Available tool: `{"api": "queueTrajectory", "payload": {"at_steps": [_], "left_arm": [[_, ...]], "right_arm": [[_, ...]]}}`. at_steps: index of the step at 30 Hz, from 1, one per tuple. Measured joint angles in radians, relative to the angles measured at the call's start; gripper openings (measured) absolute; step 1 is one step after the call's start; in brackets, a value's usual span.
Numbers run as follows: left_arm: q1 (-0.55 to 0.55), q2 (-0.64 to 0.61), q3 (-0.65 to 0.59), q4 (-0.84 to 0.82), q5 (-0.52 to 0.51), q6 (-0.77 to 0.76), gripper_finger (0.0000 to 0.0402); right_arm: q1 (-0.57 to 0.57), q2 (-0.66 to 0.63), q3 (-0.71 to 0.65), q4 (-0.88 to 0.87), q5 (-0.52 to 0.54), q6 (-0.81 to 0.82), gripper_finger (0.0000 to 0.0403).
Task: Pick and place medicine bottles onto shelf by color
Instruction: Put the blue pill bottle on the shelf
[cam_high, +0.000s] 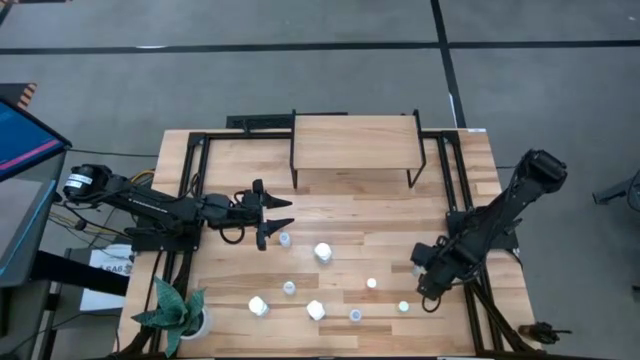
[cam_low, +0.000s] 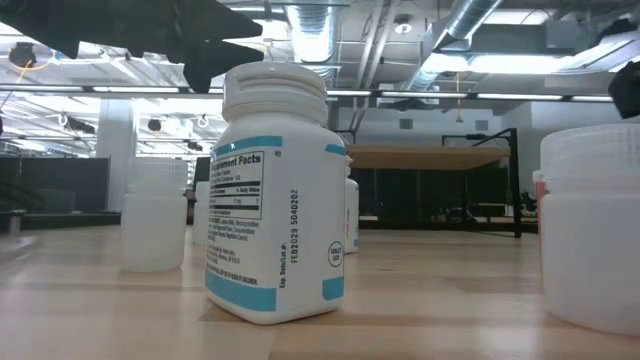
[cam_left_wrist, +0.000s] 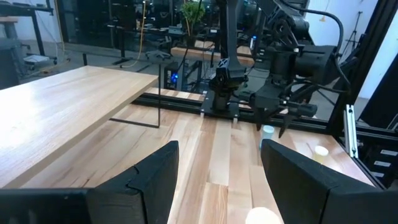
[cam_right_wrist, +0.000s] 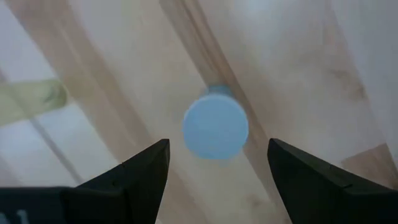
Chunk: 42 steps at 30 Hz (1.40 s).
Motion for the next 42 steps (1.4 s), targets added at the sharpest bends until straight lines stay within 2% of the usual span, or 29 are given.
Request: {"api": "queueTrajectory", "payload": {"at_steps": [13, 23, 34, 42], "left_arm": [[0.0, 0.0, 0.0, -0.047, 0.0, 0.001, 0.0219], [0.0, 0.0, 0.0, -0.062, 0.0, -0.003, 0.0219], [0.0, 0.0, 0.0, -0.06, 0.0, -0.005, 0.0219], [0.0, 0.0, 0.0, -0.06, 0.0, -0.005, 0.0219]], "right_arm": [[-0.112, 0.013, 0.0, 0.006, 0.001, -0.04, 0.0295], [-0.121, 0.016, 0.0, 0.006, -0.03, -0.047, 0.029], [-0.141, 0.016, 0.0, 0.005, -0.029, -0.047, 0.0252], [-0.141, 0.016, 0.0, 0.006, -0.05, -0.047, 0.0185]]}}
